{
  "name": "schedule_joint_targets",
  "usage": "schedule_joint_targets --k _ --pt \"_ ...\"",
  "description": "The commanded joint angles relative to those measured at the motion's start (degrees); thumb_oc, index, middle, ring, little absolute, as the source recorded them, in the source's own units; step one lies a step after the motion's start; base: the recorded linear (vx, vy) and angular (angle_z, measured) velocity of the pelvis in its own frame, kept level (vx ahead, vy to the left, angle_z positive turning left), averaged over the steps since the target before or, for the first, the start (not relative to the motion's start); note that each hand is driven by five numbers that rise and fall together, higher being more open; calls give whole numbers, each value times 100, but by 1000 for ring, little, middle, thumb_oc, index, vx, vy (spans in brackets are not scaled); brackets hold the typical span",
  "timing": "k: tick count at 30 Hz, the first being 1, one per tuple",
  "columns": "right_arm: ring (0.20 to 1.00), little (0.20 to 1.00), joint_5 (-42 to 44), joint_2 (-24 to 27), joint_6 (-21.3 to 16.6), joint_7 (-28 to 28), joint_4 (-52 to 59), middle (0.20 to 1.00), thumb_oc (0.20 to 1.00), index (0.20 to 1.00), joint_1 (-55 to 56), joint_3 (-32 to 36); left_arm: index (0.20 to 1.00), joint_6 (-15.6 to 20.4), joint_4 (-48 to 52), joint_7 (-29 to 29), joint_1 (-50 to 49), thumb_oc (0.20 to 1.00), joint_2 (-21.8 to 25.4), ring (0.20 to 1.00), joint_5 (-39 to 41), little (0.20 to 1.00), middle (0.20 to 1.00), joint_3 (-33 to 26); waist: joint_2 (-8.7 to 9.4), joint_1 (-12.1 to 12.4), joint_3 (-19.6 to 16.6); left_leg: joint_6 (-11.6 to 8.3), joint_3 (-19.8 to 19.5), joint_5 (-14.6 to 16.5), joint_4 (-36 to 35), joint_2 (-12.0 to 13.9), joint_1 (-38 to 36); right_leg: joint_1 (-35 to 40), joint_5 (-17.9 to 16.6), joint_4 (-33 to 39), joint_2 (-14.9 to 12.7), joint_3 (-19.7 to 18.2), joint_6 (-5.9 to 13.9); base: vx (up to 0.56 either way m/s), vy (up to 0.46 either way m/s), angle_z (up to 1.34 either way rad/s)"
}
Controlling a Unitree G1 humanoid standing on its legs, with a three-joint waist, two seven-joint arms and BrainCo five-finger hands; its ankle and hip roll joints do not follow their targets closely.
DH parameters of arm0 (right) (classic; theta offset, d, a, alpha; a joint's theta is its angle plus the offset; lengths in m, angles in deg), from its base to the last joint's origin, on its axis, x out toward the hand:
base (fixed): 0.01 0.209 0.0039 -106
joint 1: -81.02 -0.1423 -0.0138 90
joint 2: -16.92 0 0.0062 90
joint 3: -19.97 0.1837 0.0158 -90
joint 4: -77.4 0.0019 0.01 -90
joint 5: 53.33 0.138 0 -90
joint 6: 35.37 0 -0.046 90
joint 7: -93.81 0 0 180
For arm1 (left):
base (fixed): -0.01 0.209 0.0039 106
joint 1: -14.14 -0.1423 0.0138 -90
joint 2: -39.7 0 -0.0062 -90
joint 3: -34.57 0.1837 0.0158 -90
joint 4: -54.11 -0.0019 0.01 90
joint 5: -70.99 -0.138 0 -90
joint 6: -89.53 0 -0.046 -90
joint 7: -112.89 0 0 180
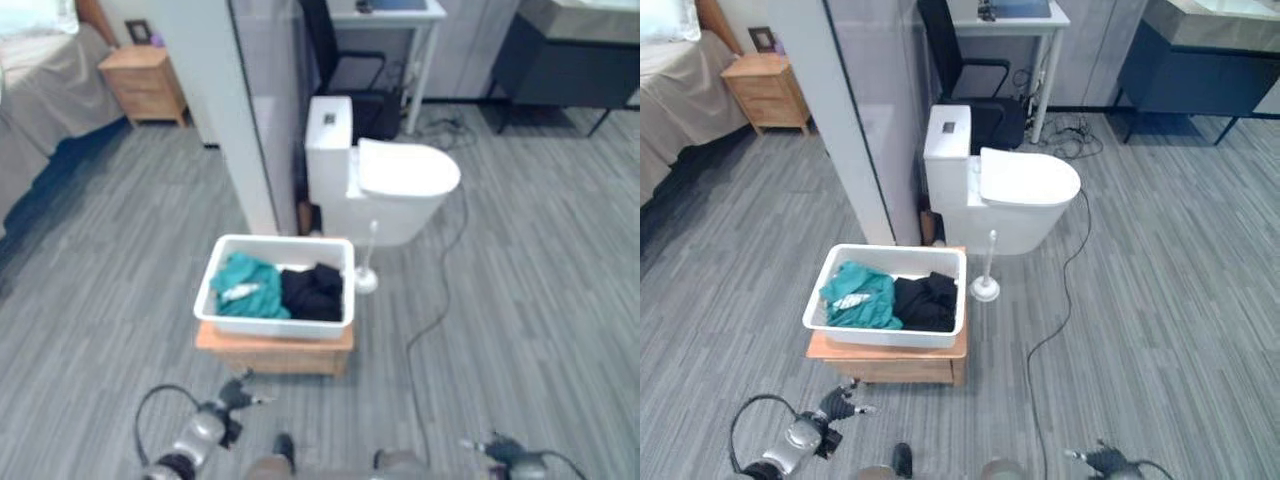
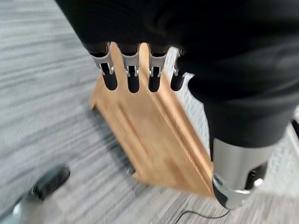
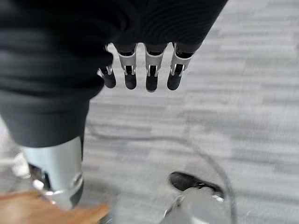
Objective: Grab the laundry basket,head to the washer,open it,put in the laundry and shut it.
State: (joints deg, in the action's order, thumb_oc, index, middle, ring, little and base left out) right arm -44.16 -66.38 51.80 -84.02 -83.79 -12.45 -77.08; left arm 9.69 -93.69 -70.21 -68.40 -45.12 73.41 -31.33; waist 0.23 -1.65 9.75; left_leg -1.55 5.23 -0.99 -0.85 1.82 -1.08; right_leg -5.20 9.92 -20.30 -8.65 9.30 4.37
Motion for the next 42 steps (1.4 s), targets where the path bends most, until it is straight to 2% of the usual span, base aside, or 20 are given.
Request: schedule_joint_targets --k 1,2,3,5,6,10,12,13,15,16,17,19,20,22,23,24,25,27,35,42 --pt "1000 1000 66 286 -123 251 180 1000 1000 1000 73 -51 1000 10 1191 -122 -315 1000 334 1000 -182 1000 1000 -607 213 263 0 187 82 956 899 216 -14 62 -610 1029 224 394 -41 74 13 -33" --pt "1000 1000 66 282 -121 251 182 1000 1000 1000 74 -53 1000 5 1200 -120 -321 1000 339 1000 -183 1000 1000 -612 221 255 -11 188 78 936 884 210 -4 55 -624 1044 219 398 -43 98 -42 -35" --pt "1000 1000 57 309 -133 290 333 1000 1000 1000 139 -9 1000 -10 1410 -177 -423 1000 349 1000 -148 1000 1000 -813 251 270 -23 184 56 924 818 187 -46 89 -597 1128 344 301 -50 79 -44 -1" --pt "1000 1000 52 456 -107 436 1111 1000 1000 1000 464 340 1000 -24 2059 -359 -799 1000 252 1000 -4 1000 1000 -1335 310 288 -7 171 -35 915 699 129 -123 108 -671 1286 521 -131 -21 142 -98 13" --pt "1000 1000 50 454 -101 437 1120 1000 1000 1000 469 343 1000 -28 2065 -358 -802 1000 254 1000 -4 1000 1000 -1336 318 288 -18 173 -35 893 686 122 -112 98 -688 1302 515 -132 -22 123 -110 18" --pt "1000 1000 -217 718 -17 540 2801 1000 1000 1000 1077 1015 1000 -212 2719 -393 -1307 1000 121 1000 14 1000 1000 -1855 368 274 -92 69 -24 864 766 199 -120 432 -713 1684 563 -103 -122 129 -155 20" --pt "1000 1000 -462 810 52 581 3690 1000 1000 1000 1434 1411 1000 -363 3065 -383 -1499 1000 21 1000 -16 1000 1000 -2070 404 270 -8 -16 -102 728 1541 363 153 574 -633 1698 666 -161 -265 78 -228 9" --pt "1000 1000 -695 977 114 668 4194 1000 1000 1000 1518 1581 1000 -505 3167 -564 -1439 1000 -6 1000 -66 1000 1000 -2175 421 327 196 -30 -421 447 2516 399 630 626 -573 1638 750 -211 -423 -6 -185 17" --pt "1000 1000 -807 1028 177 701 4314 1000 1000 1000 1517 1660 1000 -522 3319 -611 -1434 1000 -42 1000 7 1000 1000 -2250 414 323 240 -9 -588 434 2716 406 835 637 -532 1638 770 -209 -455 38 -91 -5" --pt "1000 1000 -944 1145 263 741 4545 1000 1000 1000 1578 1837 1000 -532 3697 -599 -1469 1000 -88 1000 183 1000 1000 -2374 417 259 200 12 -606 540 2283 606 891 646 -452 1691 728 -167 -427 96 -32 -23" --pt "1000 1000 -948 1148 277 736 4566 1000 1000 1000 1594 1846 1000 -546 3719 -594 -1484 1000 -91 1000 188 1000 1000 -2376 420 260 194 11 -597 522 2228 600 859 650 -447 1690 722 -169 -428 131 26 -17" --pt "1000 1000 -923 1235 305 778 4738 1000 1000 1000 1579 1977 1000 -636 3877 -638 -1473 1000 -17 1000 317 1000 1000 -2439 411 241 123 -8 -515 411 1328 795 757 656 -362 1703 655 -129 -396 105 104 16" --pt "1000 1000 -970 1349 306 840 4909 1000 1000 1000 1435 1982 1000 -688 3957 -820 -1384 1000 127 1000 288 1000 1000 -2578 373 280 134 -115 -727 167 878 813 871 635 -272 1620 667 -227 -393 70 114 22" --pt "1000 1000 -1047 1385 323 819 5049 1000 1000 1000 1368 1956 1000 -720 4008 -900 -1353 1000 173 1000 262 1000 1000 -2689 352 271 121 -180 -822 127 707 832 835 583 -229 1540 671 -264 -390 67 107 -4" --pt "1000 1000 -1114 1402 326 786 5167 1000 1000 1000 1325 1944 1000 -746 4115 -919 -1354 1000 180 1000 208 1000 1000 -2776 310 265 83 -185 -861 157 586 823 766 594 -213 1512 662 -298 -354 198 236 -46" --pt "1000 1000 -1211 1421 342 693 5238 1000 1000 1000 1234 1907 1000 -745 4252 -947 -1336 1000 266 1000 85 1000 1000 -2854 207 247 -2 -237 -697 191 504 854 656 675 -197 1519 582 -282 -303 177 193 -46" --pt "1000 1000 -1214 1421 344 692 5237 1000 1000 1000 1226 1901 1000 -751 4260 -948 -1341 1000 264 1000 80 1000 1000 -2861 210 252 5 -238 -685 191 495 856 639 684 -199 1525 582 -292 -302 222 249 -26" --pt "1000 1000 -1405 1426 371 421 5471 1000 1000 1000 849 1586 1000 -801 4657 -986 -1520 1000 422 1000 -236 1000 1000 -3219 141 427 -68 -153 -504 501 562 644 434 898 -376 1770 310 -431 -126 221 313 -38" --pt "1000 1000 -1217 1125 336 291 5482 1000 1000 1000 187 910 1000 -871 4984 -1241 -1470 1000 642 1000 -601 1000 1000 -3523 270 655 12 30 -186 793 725 465 481 790 -631 2046 53 -673 61 30 125 -35" --pt "1000 1000 -1082 1128 484 530 5680 1000 1000 1000 -740 619 1000 -1103 4615 -1472 -363 1000 973 1000 -523 1000 1000 -3246 453 644 411 77 -162 799 944 452 1070 181 -828 1985 43 -752 83 -120 -11 -10"
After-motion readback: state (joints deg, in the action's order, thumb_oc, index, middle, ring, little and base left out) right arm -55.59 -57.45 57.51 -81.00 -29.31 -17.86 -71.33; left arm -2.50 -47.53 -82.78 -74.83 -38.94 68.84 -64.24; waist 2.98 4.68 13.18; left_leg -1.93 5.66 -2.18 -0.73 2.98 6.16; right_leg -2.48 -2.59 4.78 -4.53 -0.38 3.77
